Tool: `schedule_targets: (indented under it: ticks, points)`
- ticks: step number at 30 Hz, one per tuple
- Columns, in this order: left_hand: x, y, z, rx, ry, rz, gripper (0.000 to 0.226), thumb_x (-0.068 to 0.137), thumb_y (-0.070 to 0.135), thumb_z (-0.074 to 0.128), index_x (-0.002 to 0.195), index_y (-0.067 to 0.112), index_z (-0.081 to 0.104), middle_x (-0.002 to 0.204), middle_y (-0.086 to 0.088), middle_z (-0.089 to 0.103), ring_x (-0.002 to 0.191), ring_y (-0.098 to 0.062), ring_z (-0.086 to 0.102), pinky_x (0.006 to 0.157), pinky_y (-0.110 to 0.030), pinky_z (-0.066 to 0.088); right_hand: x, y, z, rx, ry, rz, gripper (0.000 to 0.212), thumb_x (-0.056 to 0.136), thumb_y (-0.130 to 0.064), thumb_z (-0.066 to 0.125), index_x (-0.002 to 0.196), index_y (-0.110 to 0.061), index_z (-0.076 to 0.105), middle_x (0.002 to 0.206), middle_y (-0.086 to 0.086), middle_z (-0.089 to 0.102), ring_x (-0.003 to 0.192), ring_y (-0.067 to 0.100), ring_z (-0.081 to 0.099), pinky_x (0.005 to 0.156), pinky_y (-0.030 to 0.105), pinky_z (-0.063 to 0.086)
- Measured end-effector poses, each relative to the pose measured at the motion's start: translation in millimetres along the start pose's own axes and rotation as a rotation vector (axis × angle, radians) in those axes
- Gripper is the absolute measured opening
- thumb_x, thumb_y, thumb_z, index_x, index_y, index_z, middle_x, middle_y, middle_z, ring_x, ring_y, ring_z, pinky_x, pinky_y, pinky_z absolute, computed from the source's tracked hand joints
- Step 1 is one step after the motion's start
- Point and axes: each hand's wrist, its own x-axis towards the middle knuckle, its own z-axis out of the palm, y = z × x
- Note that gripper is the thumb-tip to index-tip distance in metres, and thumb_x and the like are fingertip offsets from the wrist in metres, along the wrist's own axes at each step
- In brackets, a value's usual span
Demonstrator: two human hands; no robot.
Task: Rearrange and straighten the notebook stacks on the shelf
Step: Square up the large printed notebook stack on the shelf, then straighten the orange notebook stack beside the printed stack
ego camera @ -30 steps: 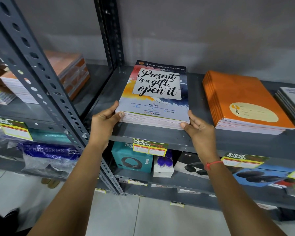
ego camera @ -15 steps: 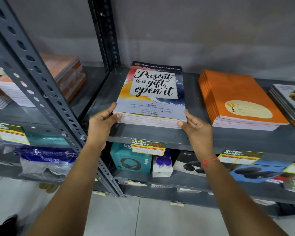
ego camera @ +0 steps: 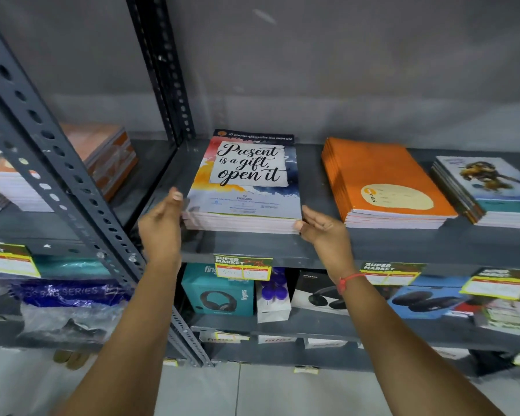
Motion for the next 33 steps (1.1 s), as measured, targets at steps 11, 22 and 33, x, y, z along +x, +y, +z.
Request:
schedule_targets:
  ticks: [11,22,33]
  points:
    - [-137,8,166,0.077,-0.504,0.092,0.048,0.086,0.018,0.062,0.13,0.007,0.049,0.138,-0.007,0.052,0.123,-0.009,0.049,0.104,-0.019,0.038,-4,4,-165,-0.249,0.695,-0.243,0.018,0.085,-0.011,0.052,0.096,-0.006,0.066,0.091,0.01,0.067,0.087,0.029,0.061,0.075,0.024,0.04]
    - [-161,-30,209,0.08,-0.499,-0.003,0.053,0.089,0.026,0.055,0.138,0.019,0.038,0.115,0.015,0.05,0.1,-0.001,0.05,0.085,-0.013,0.038,49,34,-251,-0.135,0.007,-0.073,0.053,0.081,-0.018,0.068,0.119,-0.051,0.052,0.096,-0.042,0.064,0.091,-0.025,0.058,0.073,-0.003,0.044]
    - [-163,-33,210,-0.01,-0.44,0.006,0.045,0.087,0.01,0.057,0.132,0.012,0.047,0.111,0.014,0.058,0.095,0.006,0.054,0.071,0.0,0.048,52,41,-251,-0.086,0.02,-0.096,0.062,0.083,-0.022,0.066,0.139,-0.02,0.041,0.088,-0.046,0.06,0.089,-0.03,0.054,0.07,-0.008,0.04]
